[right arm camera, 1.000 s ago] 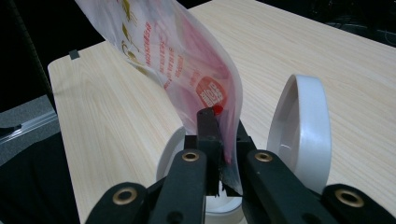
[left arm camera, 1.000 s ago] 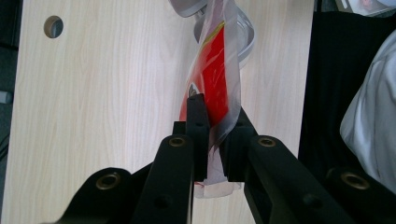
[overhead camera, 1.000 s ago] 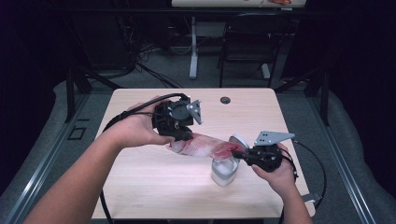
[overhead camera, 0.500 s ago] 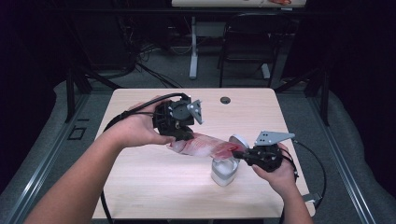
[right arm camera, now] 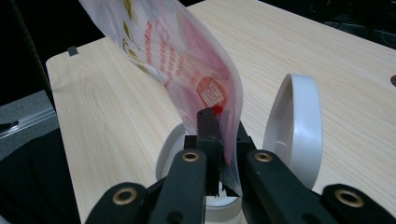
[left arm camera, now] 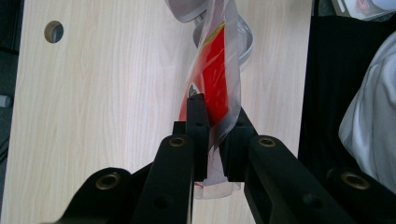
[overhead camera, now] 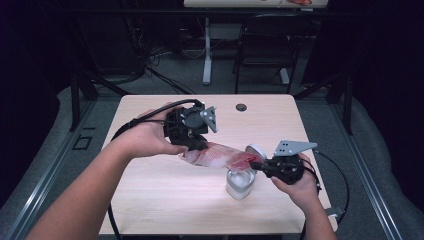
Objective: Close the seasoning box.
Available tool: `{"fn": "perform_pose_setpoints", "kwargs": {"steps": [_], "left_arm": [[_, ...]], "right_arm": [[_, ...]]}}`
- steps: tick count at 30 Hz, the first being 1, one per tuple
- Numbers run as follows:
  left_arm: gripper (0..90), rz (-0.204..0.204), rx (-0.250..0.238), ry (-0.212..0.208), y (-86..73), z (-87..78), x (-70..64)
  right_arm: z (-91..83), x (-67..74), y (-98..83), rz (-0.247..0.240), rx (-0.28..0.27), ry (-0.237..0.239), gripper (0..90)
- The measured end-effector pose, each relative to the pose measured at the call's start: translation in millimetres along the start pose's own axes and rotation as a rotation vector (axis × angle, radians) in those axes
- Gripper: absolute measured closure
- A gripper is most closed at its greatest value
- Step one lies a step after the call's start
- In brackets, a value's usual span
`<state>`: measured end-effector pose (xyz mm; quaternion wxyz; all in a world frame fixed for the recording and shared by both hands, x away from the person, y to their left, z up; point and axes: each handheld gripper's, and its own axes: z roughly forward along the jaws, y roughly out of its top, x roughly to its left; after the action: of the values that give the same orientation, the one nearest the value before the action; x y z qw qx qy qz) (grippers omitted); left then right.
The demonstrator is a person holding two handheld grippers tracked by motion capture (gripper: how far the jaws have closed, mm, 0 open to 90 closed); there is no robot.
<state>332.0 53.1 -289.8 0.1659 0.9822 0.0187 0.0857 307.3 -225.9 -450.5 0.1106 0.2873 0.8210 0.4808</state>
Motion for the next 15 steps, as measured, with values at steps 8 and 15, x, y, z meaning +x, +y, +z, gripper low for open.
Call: {"fn": "perform_pose_setpoints", "kwargs": {"steps": [8,15], "left_arm": [[83.9,0.002,-0.002,-0.001,2.1,0.5,-0.2],[83.9,0.011,-0.002,-0.007,6.3,1.6,-0.7]], "right_arm": [[-2.6,0.0,0.2,-0.004,0.008,0.002,88.8],[-5.0,-0.8,-1.0,-0.009,0.02,0.001,88.8]]}}
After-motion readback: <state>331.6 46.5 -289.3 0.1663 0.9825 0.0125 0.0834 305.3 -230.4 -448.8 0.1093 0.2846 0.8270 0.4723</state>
